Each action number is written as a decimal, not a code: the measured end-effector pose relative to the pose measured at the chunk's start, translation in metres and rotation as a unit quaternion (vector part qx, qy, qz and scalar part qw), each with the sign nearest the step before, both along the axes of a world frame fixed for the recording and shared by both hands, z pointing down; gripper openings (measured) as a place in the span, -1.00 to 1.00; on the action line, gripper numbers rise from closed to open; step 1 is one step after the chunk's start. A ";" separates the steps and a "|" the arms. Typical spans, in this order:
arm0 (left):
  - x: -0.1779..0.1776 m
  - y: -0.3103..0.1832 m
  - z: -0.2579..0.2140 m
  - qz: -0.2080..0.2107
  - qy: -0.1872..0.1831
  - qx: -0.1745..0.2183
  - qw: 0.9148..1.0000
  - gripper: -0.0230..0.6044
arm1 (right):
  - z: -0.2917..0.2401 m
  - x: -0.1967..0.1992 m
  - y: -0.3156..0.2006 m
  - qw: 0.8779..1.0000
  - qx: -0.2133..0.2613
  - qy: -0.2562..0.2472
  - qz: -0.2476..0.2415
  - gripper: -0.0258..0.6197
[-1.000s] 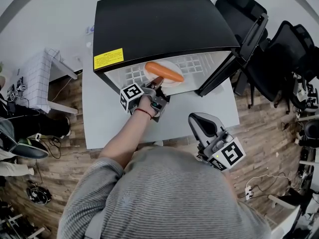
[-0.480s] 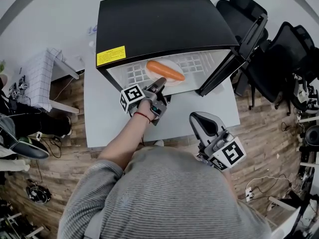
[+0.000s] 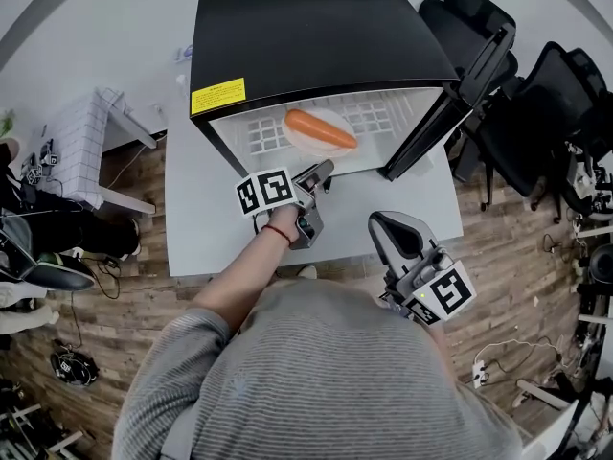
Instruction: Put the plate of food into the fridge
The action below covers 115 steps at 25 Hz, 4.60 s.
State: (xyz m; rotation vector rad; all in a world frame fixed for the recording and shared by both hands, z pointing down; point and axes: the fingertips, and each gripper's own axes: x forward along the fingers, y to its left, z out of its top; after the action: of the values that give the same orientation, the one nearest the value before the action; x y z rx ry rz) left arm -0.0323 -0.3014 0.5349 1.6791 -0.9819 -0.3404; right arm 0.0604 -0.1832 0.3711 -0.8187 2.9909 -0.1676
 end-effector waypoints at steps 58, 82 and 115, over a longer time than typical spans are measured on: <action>0.020 -0.039 0.006 0.265 -0.805 0.250 0.468 -0.80 | 0.008 0.045 0.003 0.997 -0.009 -0.019 0.071 -0.88; -0.007 -0.100 0.006 0.260 -0.812 0.207 0.480 -0.81 | 0.013 0.020 -0.006 0.998 -0.020 -0.011 0.057 -0.88; 0.016 -0.050 -0.043 0.185 -0.744 0.268 0.584 -0.76 | 0.011 0.023 0.000 0.999 -0.015 -0.013 0.041 -0.87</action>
State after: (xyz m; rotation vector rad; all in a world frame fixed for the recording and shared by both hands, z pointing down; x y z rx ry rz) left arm -0.0164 -0.3511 0.4917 2.5972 -1.6801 1.5135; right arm 0.0830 -0.1836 0.3824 -0.9322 2.9318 -0.2180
